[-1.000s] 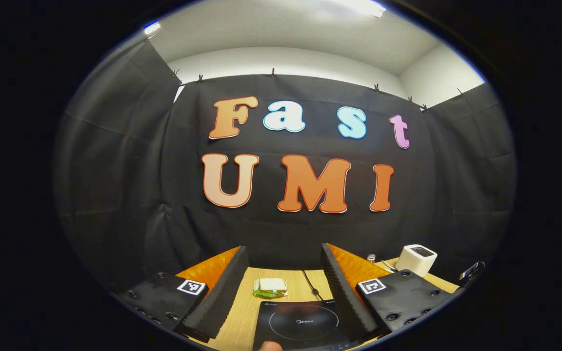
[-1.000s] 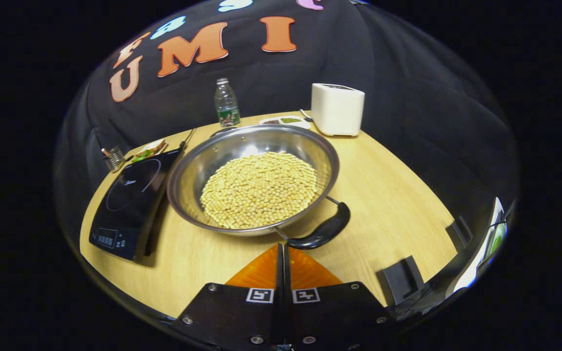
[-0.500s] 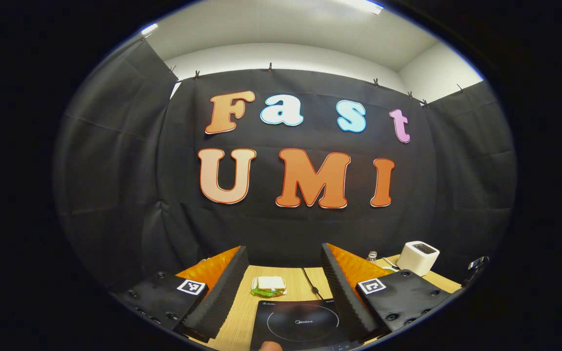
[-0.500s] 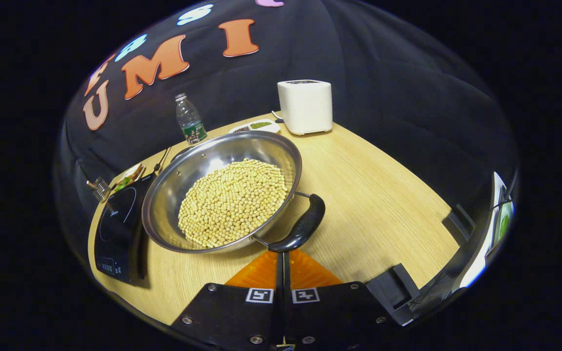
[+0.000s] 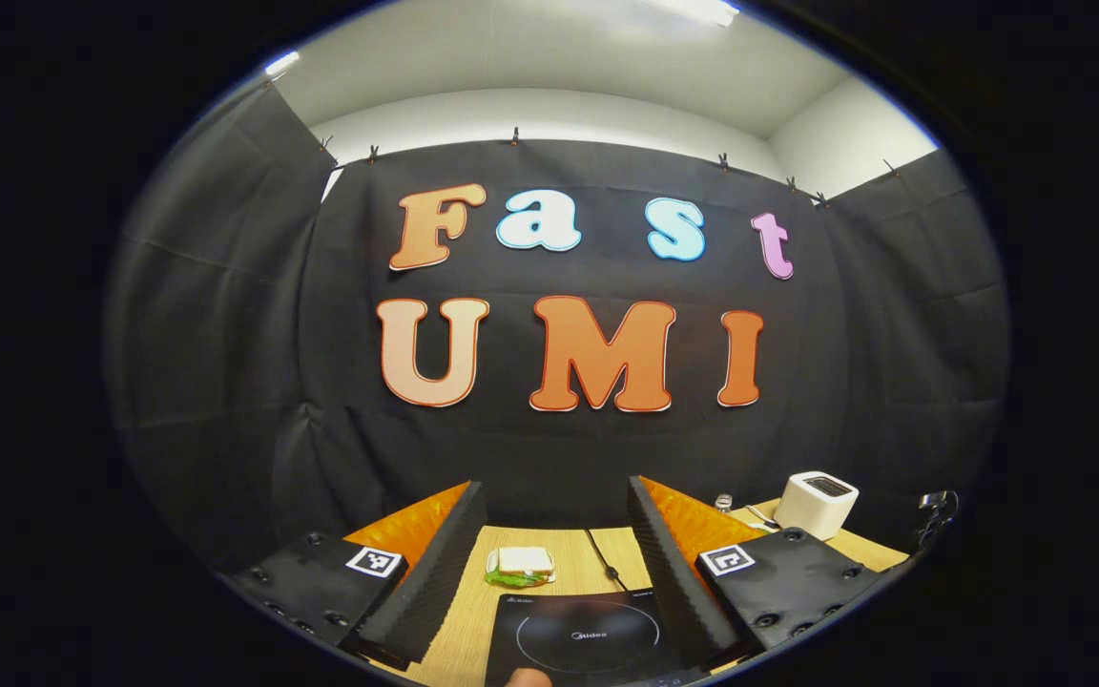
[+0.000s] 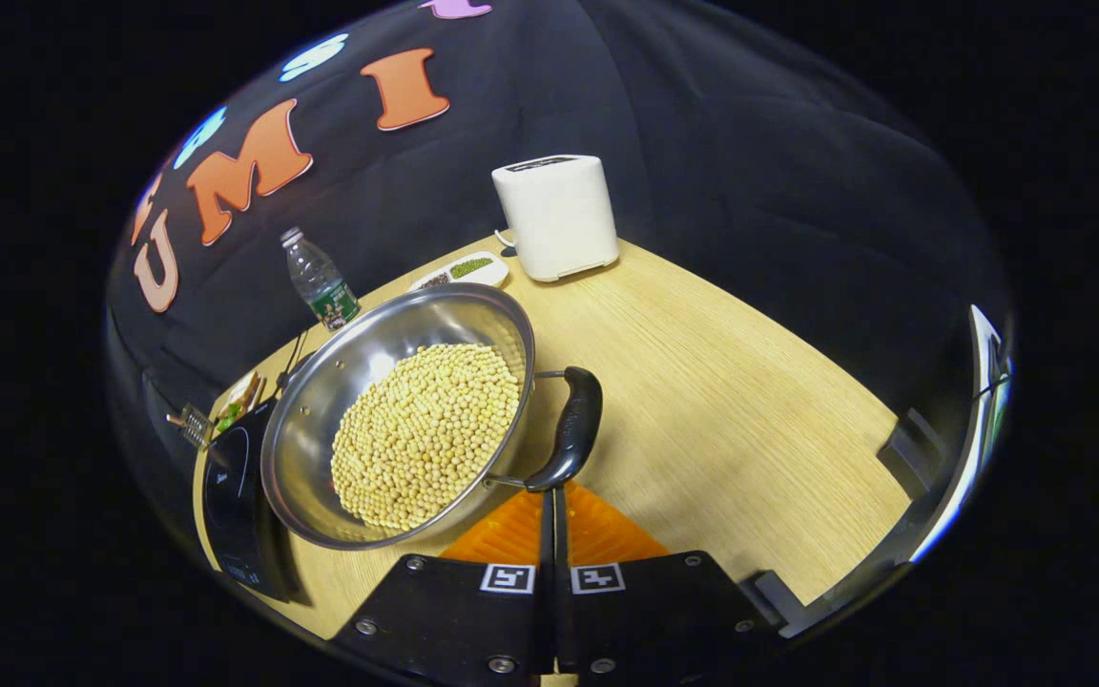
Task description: First push the handle of the pot to place it horizontally, then grasp the pot with both hands and set it on the induction cooktop.
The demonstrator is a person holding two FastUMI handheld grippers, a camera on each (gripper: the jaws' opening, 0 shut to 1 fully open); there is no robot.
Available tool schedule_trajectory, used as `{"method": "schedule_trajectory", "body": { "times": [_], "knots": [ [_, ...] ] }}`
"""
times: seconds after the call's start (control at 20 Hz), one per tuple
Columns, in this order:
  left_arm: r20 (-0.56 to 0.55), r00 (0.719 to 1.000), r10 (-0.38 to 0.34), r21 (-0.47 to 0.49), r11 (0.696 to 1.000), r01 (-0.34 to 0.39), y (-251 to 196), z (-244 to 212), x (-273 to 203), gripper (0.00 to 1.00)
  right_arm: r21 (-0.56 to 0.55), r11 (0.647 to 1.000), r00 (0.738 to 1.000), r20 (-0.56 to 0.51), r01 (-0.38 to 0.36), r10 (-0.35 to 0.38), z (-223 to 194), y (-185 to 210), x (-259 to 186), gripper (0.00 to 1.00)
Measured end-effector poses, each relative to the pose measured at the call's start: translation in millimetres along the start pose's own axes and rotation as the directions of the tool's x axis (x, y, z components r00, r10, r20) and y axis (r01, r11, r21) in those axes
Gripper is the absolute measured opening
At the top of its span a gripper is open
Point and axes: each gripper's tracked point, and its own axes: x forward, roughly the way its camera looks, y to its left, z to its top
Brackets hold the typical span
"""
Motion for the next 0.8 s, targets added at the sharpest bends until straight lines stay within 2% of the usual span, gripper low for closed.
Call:
{"method": "schedule_trajectory", "body": {
  "times": [0.15,0.35,0.8],
  "knots": [
    [-0.008,1.000,-0.004,0.006,1.000,0.004,-4.5,-2.9,1.3,0.98,0.024,1.000,1.000,0.005,-0.002,0.002,10.8,-4.9,12.3,0.00],
    [-0.017,1.000,-0.008,0.005,1.000,0.008,-7.2,-7.8,1.6,0.98,0.079,0.996,0.999,-0.007,-0.039,0.039,26.2,-6.0,30.0,0.00],
    [-0.043,0.999,-0.022,0.009,1.000,0.023,-15.7,-24.4,5.4,0.99,0.086,0.996,1.000,0.007,-0.027,0.027,55.2,-11.9,59.9,0.00]
  ]
}}
